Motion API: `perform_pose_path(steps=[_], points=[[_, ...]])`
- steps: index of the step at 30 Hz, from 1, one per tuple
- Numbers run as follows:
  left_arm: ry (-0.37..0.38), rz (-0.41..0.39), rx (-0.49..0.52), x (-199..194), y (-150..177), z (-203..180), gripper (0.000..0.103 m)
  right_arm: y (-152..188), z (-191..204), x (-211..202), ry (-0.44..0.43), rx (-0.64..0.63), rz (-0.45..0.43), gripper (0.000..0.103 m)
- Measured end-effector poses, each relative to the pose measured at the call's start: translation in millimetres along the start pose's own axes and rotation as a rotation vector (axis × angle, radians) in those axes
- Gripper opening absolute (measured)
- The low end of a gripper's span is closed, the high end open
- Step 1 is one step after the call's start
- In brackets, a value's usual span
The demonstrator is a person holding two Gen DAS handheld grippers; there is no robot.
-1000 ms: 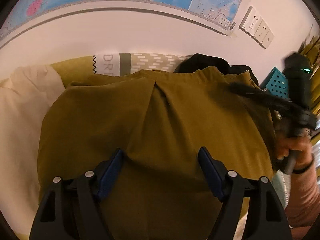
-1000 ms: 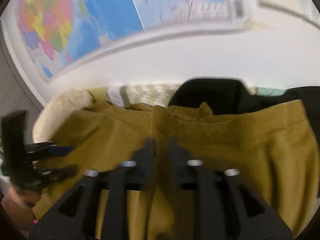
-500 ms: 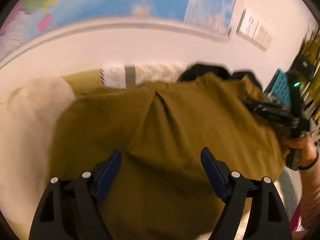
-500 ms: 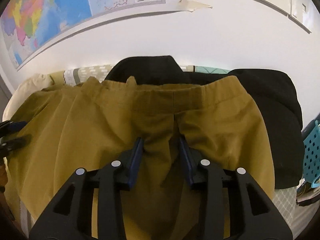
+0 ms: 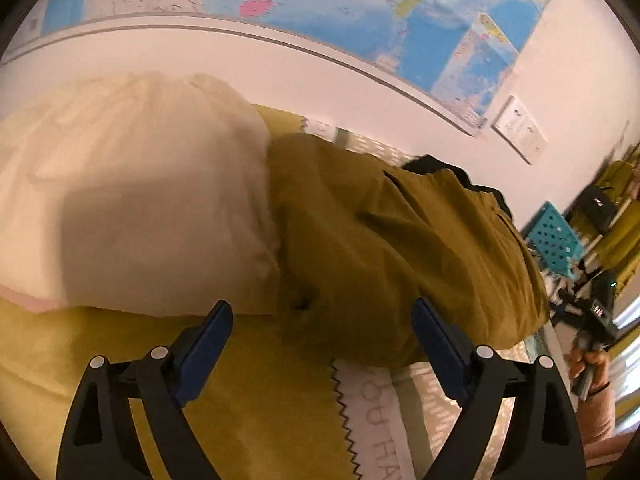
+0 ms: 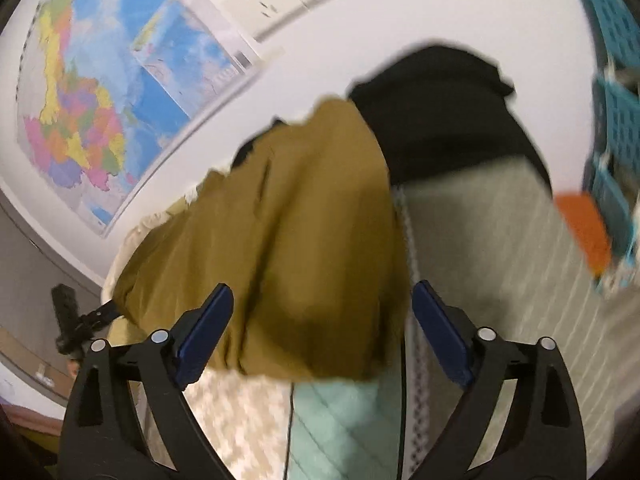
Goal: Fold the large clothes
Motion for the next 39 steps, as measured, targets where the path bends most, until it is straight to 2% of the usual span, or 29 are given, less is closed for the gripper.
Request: perform_pose_path(steps=[3,4,6,7,8,9,10,11,13,16,19,21,24,26,27,28,29,30,32,33,34,36,37,39], points=[[0.039,-0.001,0.023,12.7,1.7,-15.4,0.088,18.0,6.0,12.3,-0.047,0.016,0.034,0.094],[0.042,0.003,0.033,16.7,1.8,-19.0,0.087,19.0,9.0,15.8,-0.027,-0.009,0.026,0.094],[0.0,-0.003,0.092,25.1,2.7,-28.6,0.081,19.6,17.2,28.9,-0.01,-0.056,0.023,0.093],[-0.043,0.005,0.12,30.6,3.8,-30.7,0.07,16.7,18.5,30.1,0.001,-0.066,0.01,0.078],[-0.06,0.019,0.122,34.0,4.9,-31.9,0.063,14.6,20.4,31.8,-0.005,-0.067,0.007,0.056],[-0.072,0.026,0.119,33.1,5.1,-30.4,0.053,12.8,18.7,31.2,-0.009,-0.053,0.005,0.051],[-0.086,0.031,0.119,29.1,3.5,-30.5,0.038,8.3,18.5,27.9,-0.026,-0.032,-0.001,0.037],[-0.069,0.028,0.11,21.8,0.5,-32.0,0.03,3.2,21.0,22.6,-0.066,-0.02,-0.007,0.028],[-0.003,0.02,0.059,1.0,-6.0,-37.3,0.026,-9.8,34.9,-1.3,-0.145,-0.008,-0.045,0.018],[0.074,0.008,0.048,-34.7,-9.8,-52.4,0.025,-30.6,68.1,-50.6,-0.204,-0.078,-0.123,0.015],[0.167,0.006,0.036,-65.9,6.4,-59.6,0.025,-40.0,84.8,-96.4,-0.212,-0.153,-0.173,0.014],[0.185,0.027,0.039,-69.0,27.5,-56.7,0.028,-35.9,75.7,-109.5,-0.18,-0.176,-0.165,0.015],[0.123,0.167,0.05,-43.7,77.7,-41.6,0.035,-4.1,39.8,-86.8,-0.121,-0.116,-0.043,0.016],[0.103,0.221,0.048,-32.5,94.5,-33.4,0.047,27.1,11.2,-63.1,-0.017,-0.102,0.053,0.018],[0.107,0.211,0.052,-33.0,93.7,-32.5,0.049,40.0,-1.7,-55.0,0.004,-0.076,0.087,0.02],[0.102,0.198,0.053,-35.2,89.3,-32.1,0.059,44.4,-8.2,-54.7,0.007,-0.051,0.091,0.025],[0.073,0.173,0.07,-38.6,80.6,-31.5,0.066,45.4,-14.0,-57.8,0.009,-0.023,0.08,0.031],[0.045,0.15,0.107,-43.1,72.6,-32.9,0.069,42.5,-15.7,-62.9,0.011,-0.012,0.061,0.036],[0.011,0.103,0.201,-51.4,57.7,-41.1,0.081,26.5,-15.0,-79.5,0.066,-0.051,-0.01,0.069],[0.004,0.087,0.24,-52.3,50.1,-46.4,0.084,20.4,-13.4,-84.8,0.083,-0.068,-0.031,0.075],[-0.01,0.075,0.266,-52.0,43.5,-49.1,0.086,11.2,-9.1,-90.6,0.103,-0.095,-0.065,0.078],[-0.041,0.059,0.301,-44.6,30.0,-50.2,0.087,-1.2,0.7,-91.3,0.105,-0.135,-0.093,0.078],[-0.038,0.052,0.31,-41.5,25.3,-53.6,0.087,-5.9,14.4,-84.7,0.07,-0.166,-0.094,0.078],[-0.033,0.039,0.345,-30.4,15.1,-65.2,0.087,-6.8,32.6,-64.3,0.055,-0.234,-0.065,0.078]])
Point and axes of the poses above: each gripper's, at about its wrist camera, not at the fingertips, and x roughly the way its jaws point, z to its left, y to its underside, the point moved 8 cm from there along x, roughly the way its jaws point, and after that the axes turned 11 degrees about -z, right-handed, at the moved point
